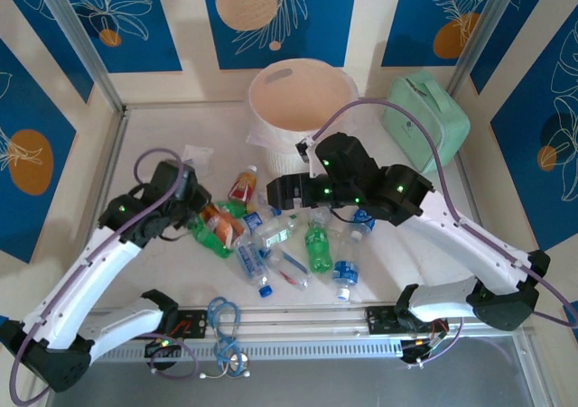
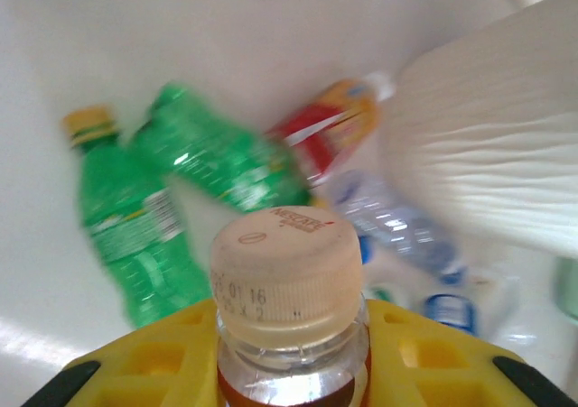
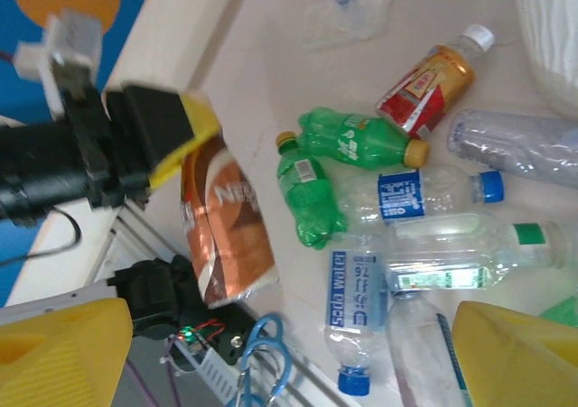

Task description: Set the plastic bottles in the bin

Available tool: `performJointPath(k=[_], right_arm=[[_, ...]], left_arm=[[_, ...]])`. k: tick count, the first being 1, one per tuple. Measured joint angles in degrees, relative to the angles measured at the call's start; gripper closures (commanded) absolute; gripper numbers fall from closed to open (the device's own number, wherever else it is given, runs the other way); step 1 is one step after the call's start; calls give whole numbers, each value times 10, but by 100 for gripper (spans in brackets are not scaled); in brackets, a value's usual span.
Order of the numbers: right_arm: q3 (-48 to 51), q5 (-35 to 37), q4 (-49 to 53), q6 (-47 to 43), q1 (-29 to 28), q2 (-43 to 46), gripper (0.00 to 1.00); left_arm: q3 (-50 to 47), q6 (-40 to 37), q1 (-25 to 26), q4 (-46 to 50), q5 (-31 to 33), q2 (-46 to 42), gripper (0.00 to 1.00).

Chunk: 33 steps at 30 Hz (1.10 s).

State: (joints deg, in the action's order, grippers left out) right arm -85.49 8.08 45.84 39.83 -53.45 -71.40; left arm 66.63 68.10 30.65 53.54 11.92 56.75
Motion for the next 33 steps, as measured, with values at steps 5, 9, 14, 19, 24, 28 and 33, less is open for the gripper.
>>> performJointPath(k=[5,9,14,19,24,28,33], right_arm=[[31,0,-2,17,42,52,6],[73,28,7,44,76,111,6],[135,57,44,89,115,174,6],[189,68,86,125,141,195,6],[229,70,112,147,146,204,6],[244,75,134,160,165,217,6],[271,78,157,168,201,226,6]], left_arm=[[175,-70,-12,-82,-3,109,73],[304,-97,-17,-156,-18,215,73],[429,-101,-18,-234,-40,339,73],[537,-96,-18,-283,-64,466,74],[614,-85,-18,-287,-72,571,74],[646,-85,-18,-273,-72,618,73],[647,-96,-10,-243,-72,624,58]])
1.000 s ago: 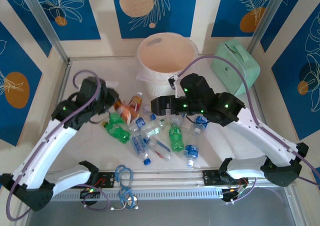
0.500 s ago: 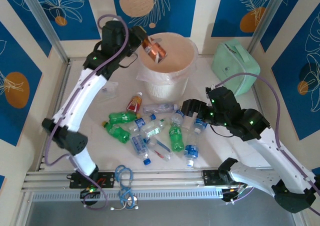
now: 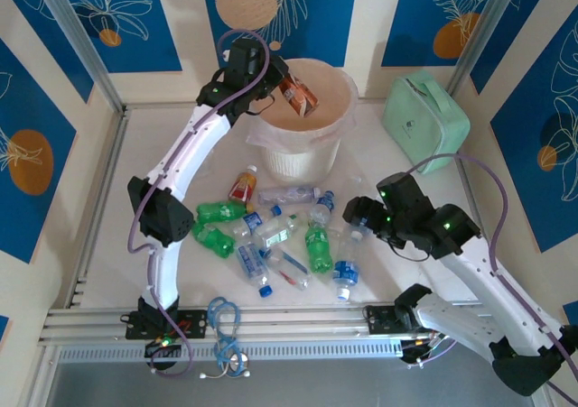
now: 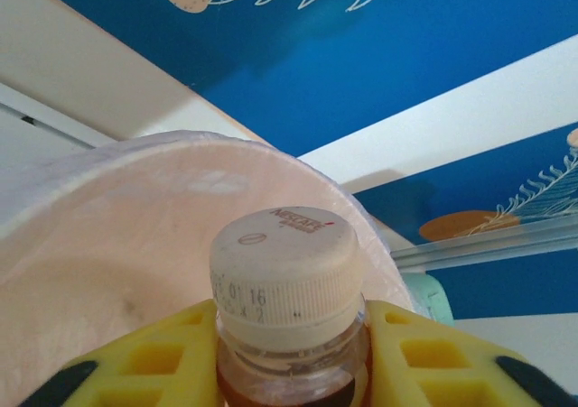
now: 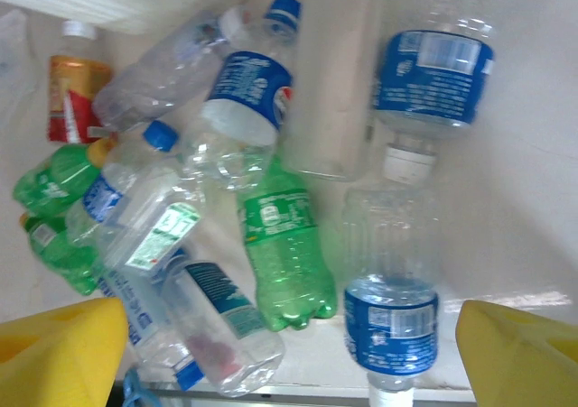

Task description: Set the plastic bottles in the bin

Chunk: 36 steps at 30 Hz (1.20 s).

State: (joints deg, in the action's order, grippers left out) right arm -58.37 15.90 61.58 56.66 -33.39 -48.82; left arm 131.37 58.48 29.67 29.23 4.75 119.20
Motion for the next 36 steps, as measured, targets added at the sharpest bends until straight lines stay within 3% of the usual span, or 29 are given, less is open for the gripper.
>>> performJointPath(k=[10,17,22,30,36], right_arm=[[57,-12,27,22,21,-3,7],[78,-20,49,37,11,-20,8],[100,-37,51,43,-5,-47,11],[104,-55,25,44,-16,-112,16],[90,-54,25,29,6,-144,22]], left_arm=[[7,-30,12,19,10,0,30],[7,-72,21,19,25,-6,27],[-8,-132,37,17,32,-63,29],[-338,-198,51,-116,-19,-389,30],[-563,-207,51,-168,-70,-527,33]])
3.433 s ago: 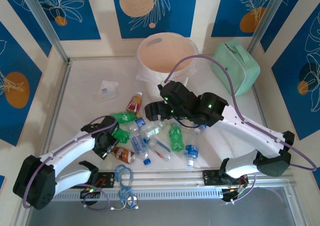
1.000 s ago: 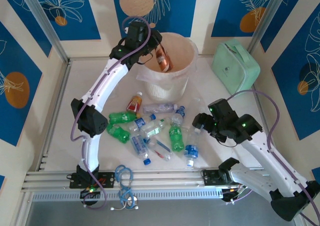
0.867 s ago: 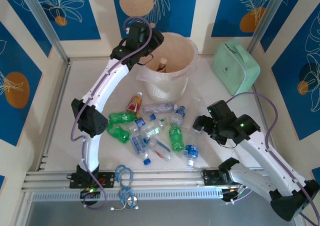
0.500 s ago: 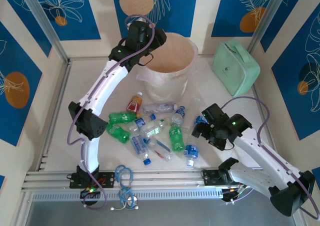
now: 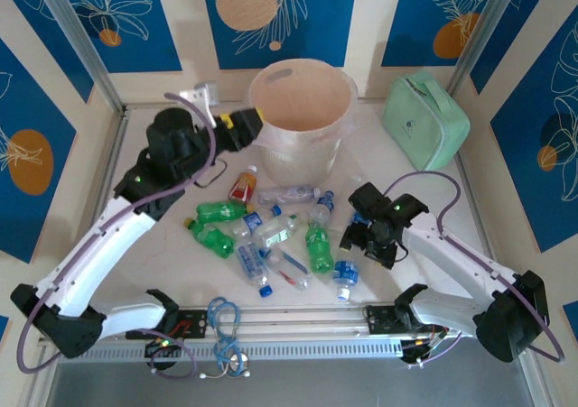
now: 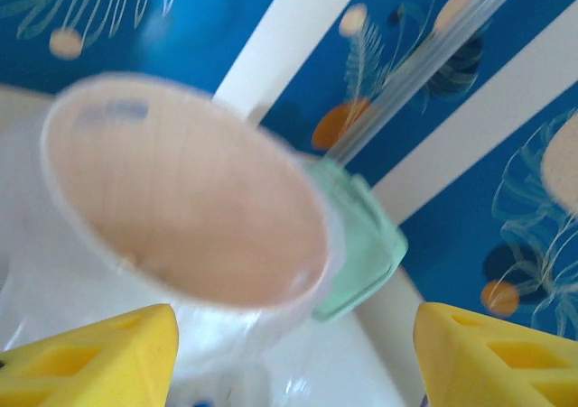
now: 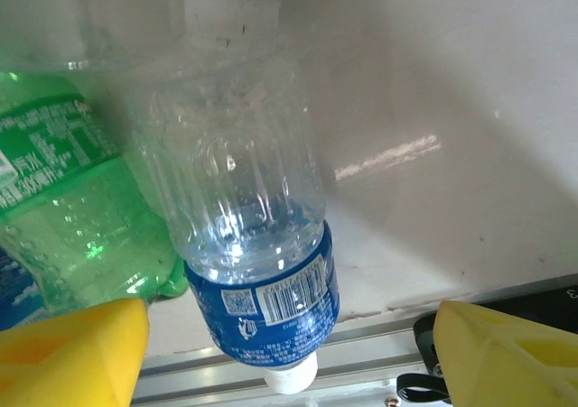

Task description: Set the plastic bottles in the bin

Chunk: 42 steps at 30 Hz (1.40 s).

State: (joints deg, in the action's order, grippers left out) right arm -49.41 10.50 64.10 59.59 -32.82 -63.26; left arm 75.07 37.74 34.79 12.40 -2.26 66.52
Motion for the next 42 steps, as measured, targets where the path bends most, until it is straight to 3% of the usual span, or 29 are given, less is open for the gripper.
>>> performJointPath(k=[5,9,23,35,42], right_arm=[[-69,0,-17,-27,74,-13,35],[-118,0,-53,-37,112,-67,39],[-194,-2,-141,-61,137,-278,46],[-263,28,-138,-66,137,-383,25],[-268,38,-132,-67,137,-413,23]], left_arm=[[-108,4,0,31,-20,-23,36],[-147,17,0,50,-22,-56,37],[-178,38,0,80,21,-124,37],[-188,40,0,96,30,-142,36],[-199,40,0,95,30,-144,36]])
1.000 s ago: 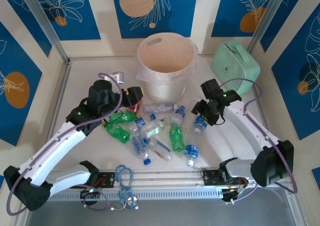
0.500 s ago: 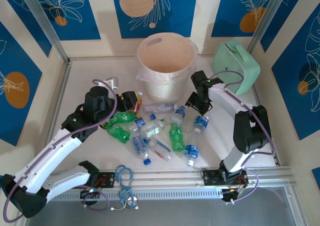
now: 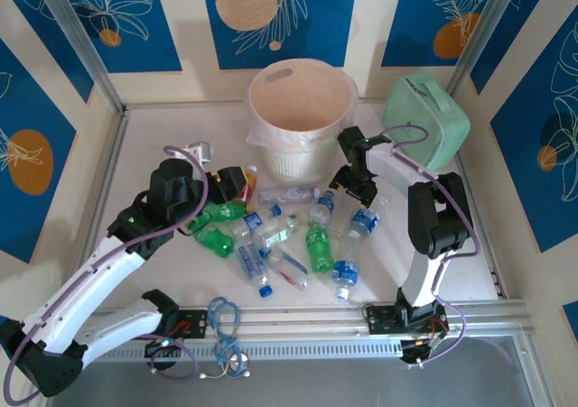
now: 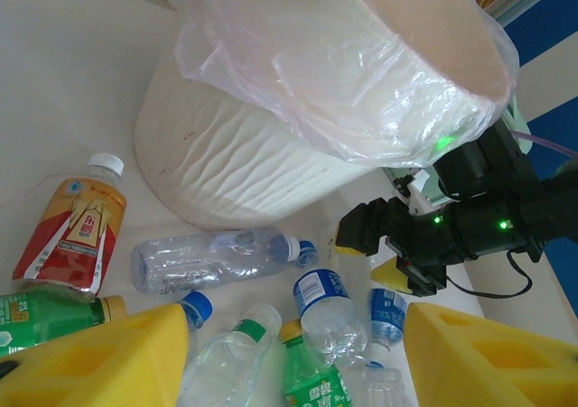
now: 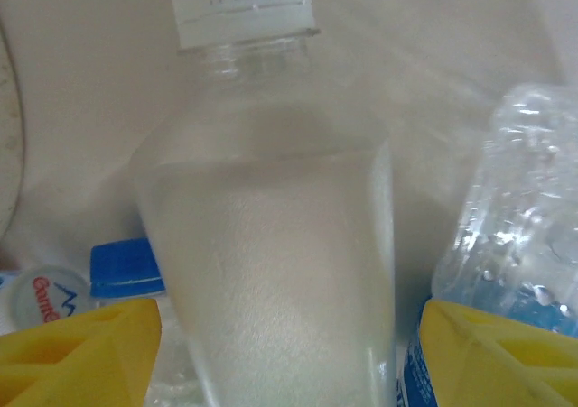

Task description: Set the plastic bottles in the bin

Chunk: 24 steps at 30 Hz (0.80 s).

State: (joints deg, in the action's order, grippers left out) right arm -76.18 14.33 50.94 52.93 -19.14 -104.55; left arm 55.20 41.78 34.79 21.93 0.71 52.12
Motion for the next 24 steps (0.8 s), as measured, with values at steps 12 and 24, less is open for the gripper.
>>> performJointPath(k=[12,24], right_arm=[[-24,13,6,-8,0,-53,38],[-24,41,22,-15,-2,-23,46]], left_arm=[[-5,8,0,0,0,0,36],[-9,19,0,-2,-3,1,24]])
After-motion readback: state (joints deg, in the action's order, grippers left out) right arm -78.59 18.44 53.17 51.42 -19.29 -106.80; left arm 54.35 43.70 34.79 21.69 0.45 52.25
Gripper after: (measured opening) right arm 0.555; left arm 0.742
